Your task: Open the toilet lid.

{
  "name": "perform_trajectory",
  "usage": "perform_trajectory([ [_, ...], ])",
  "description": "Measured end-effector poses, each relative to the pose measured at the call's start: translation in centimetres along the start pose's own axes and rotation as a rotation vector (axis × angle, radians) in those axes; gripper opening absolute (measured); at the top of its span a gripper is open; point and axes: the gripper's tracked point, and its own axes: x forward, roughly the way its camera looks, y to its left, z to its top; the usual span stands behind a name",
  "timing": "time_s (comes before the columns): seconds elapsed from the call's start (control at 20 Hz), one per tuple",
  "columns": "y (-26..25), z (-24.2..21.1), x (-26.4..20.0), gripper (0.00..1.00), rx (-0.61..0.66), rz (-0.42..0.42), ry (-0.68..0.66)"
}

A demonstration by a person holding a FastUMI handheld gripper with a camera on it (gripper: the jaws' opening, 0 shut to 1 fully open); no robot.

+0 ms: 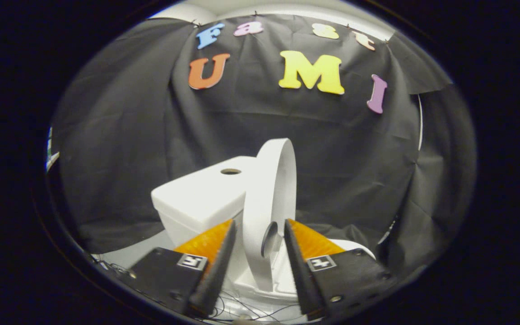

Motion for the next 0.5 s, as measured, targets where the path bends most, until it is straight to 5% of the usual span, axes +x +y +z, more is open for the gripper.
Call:
perform_trajectory([
  [0.1,-1.9,1.7,-2.0,0.90,0.000,-0.031,-0.085],
  [0.2,-3.3,2.7,-3.7,1.00,0.028,-0.020,-0.135],
  [0.5,-12.3,1.7,-8.7,1.00,0.137,-0.072,-0.181],
])
